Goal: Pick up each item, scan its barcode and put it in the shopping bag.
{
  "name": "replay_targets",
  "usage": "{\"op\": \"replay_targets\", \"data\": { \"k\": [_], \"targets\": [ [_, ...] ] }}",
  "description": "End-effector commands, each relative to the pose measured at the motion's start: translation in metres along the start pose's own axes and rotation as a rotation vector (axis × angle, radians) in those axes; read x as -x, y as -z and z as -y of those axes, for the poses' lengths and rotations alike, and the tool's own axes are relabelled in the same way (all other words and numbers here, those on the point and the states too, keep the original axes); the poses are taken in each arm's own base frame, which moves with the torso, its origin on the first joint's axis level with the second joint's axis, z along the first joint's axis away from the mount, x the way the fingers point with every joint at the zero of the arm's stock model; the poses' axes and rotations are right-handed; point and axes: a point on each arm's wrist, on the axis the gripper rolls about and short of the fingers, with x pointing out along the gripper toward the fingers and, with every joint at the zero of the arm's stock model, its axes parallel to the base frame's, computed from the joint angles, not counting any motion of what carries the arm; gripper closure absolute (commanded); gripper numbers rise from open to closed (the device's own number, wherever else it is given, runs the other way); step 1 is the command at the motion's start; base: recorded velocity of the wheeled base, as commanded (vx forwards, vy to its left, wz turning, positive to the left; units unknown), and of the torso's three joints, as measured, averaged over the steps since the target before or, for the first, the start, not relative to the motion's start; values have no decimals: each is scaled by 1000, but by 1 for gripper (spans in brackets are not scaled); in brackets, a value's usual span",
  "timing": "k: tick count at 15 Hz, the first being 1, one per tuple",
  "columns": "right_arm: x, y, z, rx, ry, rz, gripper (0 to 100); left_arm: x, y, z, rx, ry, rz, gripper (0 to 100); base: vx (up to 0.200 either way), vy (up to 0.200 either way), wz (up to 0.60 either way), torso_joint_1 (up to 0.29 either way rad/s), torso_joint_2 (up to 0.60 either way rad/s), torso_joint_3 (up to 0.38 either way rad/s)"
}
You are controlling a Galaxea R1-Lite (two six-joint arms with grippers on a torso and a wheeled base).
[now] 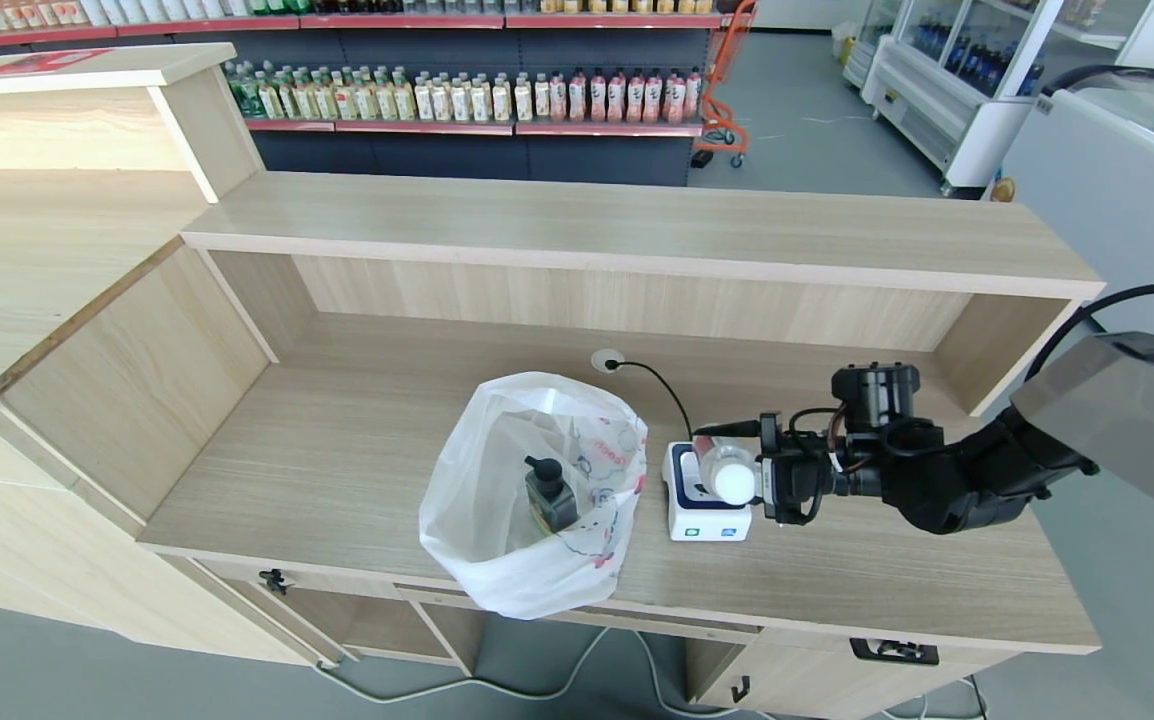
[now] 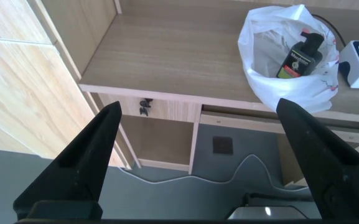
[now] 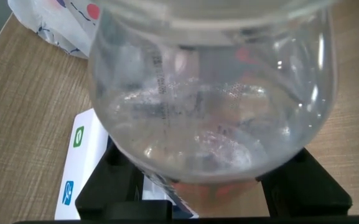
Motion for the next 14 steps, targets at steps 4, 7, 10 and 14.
{"op": "replay_targets", "data": {
  "k": [4, 7, 10, 14],
  "targets": [
    [-1, 1, 0, -1, 0, 0, 100, 0, 0, 0, 0, 0, 0, 0, 0, 0, 0, 0, 0, 0],
    [-1, 1, 0, -4, 1, -2, 100, 0, 0, 0, 0, 0, 0, 0, 0, 0, 0, 0, 0, 0],
    [10, -3, 26, -157, 64, -11, 100, 0, 0, 0, 0, 0, 0, 0, 0, 0, 0, 0, 0, 0],
    [73, -23, 72, -476, 212, -53, 100, 0, 0, 0, 0, 0, 2, 0, 0, 0, 0, 0, 0, 0]
  ]
}}
